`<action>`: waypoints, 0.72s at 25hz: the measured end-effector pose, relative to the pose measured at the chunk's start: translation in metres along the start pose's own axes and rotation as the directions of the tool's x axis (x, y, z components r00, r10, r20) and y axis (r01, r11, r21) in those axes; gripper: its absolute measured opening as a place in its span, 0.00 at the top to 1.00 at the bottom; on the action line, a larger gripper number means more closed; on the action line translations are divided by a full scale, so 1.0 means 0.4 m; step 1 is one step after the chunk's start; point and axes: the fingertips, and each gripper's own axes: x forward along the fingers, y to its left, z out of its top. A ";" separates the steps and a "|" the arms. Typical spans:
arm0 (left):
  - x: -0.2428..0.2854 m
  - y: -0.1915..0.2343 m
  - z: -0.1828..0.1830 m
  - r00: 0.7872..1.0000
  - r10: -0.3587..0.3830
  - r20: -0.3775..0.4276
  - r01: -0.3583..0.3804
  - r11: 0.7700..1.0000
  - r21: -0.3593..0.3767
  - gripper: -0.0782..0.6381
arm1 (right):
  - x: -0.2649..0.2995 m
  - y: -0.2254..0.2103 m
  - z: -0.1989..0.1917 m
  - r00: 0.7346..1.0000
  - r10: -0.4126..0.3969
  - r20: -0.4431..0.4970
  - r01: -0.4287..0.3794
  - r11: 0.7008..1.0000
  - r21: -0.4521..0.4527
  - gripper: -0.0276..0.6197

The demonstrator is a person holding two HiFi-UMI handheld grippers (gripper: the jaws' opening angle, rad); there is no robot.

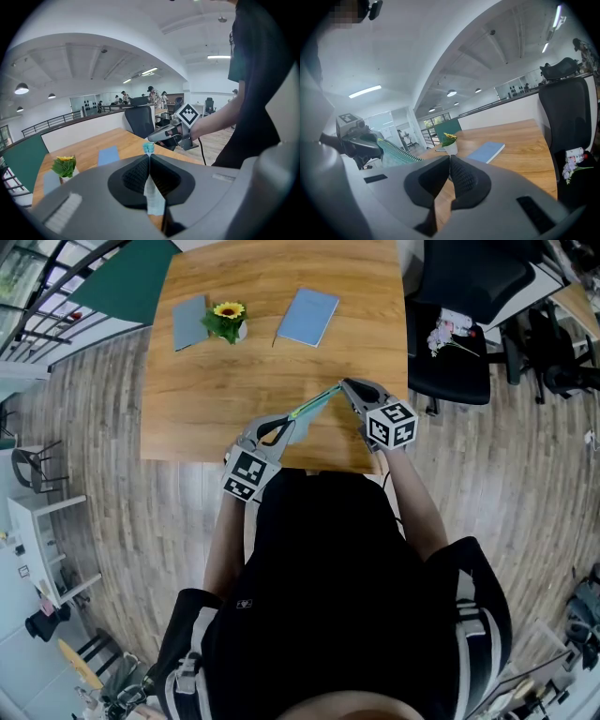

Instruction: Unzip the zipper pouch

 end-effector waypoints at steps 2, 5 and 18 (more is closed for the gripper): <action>-0.001 0.001 0.002 1.000 -0.001 0.001 0.001 1.000 0.000 0.88 | -0.001 0.000 0.002 1.000 -0.002 0.000 0.002 1.000 0.000 0.94; 0.000 -0.001 0.004 1.000 -0.004 0.002 0.004 1.000 0.001 0.88 | -0.003 -0.003 0.003 1.000 -0.009 0.001 0.009 1.000 -0.004 0.94; 0.001 0.020 0.009 1.000 -0.016 0.013 0.016 1.000 0.001 0.88 | 0.001 -0.015 0.004 0.999 -0.044 0.004 0.044 0.999 0.000 0.94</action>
